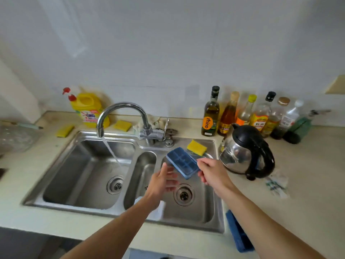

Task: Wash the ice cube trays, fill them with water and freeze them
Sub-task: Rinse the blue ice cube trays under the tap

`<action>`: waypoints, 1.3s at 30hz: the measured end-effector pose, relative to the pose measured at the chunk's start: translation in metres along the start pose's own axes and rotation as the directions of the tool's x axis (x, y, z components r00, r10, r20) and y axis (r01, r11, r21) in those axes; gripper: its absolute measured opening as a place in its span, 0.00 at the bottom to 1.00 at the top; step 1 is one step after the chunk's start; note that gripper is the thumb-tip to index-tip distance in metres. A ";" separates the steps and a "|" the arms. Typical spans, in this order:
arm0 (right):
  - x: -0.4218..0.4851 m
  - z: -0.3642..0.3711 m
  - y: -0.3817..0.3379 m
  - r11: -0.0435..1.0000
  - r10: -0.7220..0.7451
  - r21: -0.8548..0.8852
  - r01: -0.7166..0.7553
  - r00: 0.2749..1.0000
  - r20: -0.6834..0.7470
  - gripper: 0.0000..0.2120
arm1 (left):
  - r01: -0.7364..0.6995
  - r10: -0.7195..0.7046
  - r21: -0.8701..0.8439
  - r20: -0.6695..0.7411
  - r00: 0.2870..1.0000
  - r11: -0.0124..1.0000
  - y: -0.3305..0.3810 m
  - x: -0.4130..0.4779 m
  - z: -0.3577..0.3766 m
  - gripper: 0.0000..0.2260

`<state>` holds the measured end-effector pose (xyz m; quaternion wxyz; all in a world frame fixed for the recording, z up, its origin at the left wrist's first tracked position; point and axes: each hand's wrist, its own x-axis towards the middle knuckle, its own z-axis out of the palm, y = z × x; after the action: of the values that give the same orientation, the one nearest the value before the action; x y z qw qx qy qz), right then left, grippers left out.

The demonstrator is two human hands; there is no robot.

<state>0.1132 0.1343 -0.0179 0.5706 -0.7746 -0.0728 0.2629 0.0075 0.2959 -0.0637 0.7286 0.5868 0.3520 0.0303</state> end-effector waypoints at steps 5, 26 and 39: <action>0.016 0.110 -0.025 0.995 -0.010 -0.091 0.030 0.977 0.213 0.14 | -0.004 -0.022 -0.257 -0.098 0.995 0.966 0.013 0.019 -0.072 0.31; 0.083 0.274 -0.055 0.956 0.082 -0.286 0.074 0.863 0.498 0.23 | 0.209 -0.230 -0.118 -0.215 0.949 0.971 0.043 0.095 -0.217 0.32; 0.116 0.367 -0.068 0.979 0.172 -0.150 -0.140 0.959 0.224 0.19 | 0.238 -0.236 0.170 -0.035 0.971 0.956 0.068 0.181 -0.300 0.28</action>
<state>0.0447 0.5157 -0.0701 0.4826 -0.7775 -0.0960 0.3916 0.0041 0.6502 -0.1098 0.6709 0.6010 0.4263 -0.0837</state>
